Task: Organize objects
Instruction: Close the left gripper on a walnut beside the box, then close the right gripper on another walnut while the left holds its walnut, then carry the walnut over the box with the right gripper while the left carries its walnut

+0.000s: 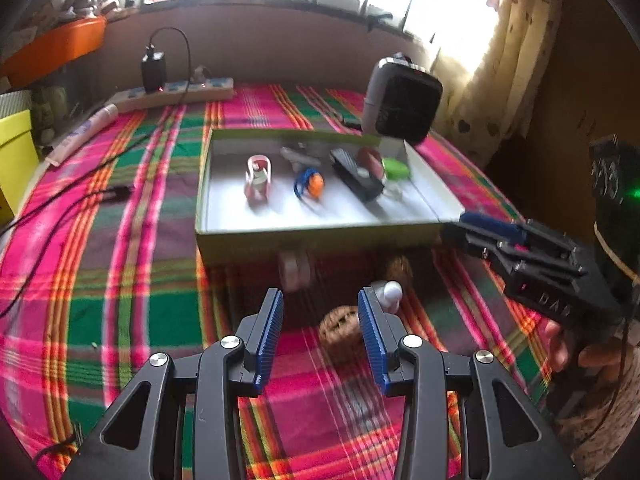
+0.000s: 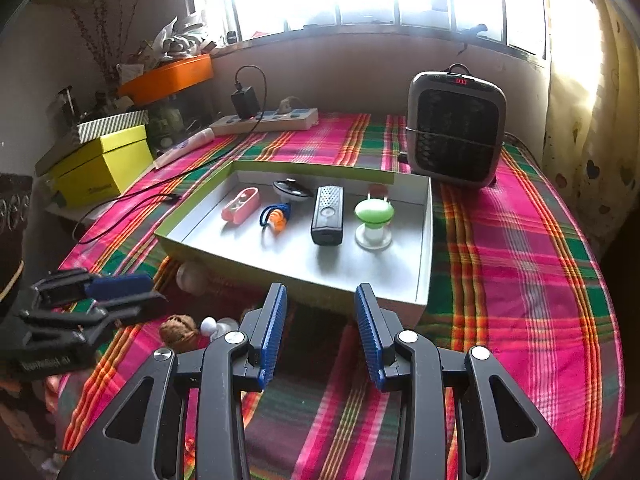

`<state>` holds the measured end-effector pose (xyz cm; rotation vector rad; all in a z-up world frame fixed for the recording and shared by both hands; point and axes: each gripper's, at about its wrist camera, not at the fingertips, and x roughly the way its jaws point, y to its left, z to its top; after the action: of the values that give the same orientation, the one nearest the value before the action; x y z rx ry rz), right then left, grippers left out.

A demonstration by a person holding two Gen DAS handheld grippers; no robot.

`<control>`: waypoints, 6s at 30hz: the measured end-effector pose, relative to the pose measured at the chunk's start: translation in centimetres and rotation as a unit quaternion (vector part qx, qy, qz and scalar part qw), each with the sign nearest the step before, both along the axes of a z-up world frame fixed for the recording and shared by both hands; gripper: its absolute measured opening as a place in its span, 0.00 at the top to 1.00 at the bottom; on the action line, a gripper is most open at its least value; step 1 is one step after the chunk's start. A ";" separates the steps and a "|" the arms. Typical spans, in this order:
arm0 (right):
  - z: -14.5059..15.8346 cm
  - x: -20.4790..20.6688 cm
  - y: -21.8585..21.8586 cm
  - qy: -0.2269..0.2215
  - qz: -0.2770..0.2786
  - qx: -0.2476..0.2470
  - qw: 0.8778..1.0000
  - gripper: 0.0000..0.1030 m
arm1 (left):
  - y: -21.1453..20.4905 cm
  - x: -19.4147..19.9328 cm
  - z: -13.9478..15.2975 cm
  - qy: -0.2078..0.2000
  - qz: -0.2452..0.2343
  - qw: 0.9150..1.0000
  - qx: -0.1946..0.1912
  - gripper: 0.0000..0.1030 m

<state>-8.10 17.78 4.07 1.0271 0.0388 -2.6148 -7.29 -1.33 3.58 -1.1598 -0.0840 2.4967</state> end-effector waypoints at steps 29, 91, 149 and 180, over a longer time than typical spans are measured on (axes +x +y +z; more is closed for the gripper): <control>-1.3 0.5 -0.8 -0.028 0.007 -0.005 1.000 0.64 | -0.1 -0.6 -2.2 -0.011 0.021 0.999 -0.021 0.72; -3.2 -1.4 -3.1 -0.074 0.006 -0.001 0.997 0.69 | -2.6 -0.7 -2.3 -0.006 0.048 0.999 -0.023 0.73; -0.3 -6.2 -4.9 -0.053 0.050 0.014 0.997 0.69 | -0.4 -8.2 1.3 0.019 0.023 0.999 -0.033 0.73; -2.6 -9.4 -6.0 -0.076 0.066 0.041 0.994 0.69 | 1.3 -11.9 -1.4 0.007 0.009 0.996 -0.091 0.73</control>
<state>-17.53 11.75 1.50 1.2073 0.1736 -2.4276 -19.14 0.01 2.23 -1.2156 0.1415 2.5713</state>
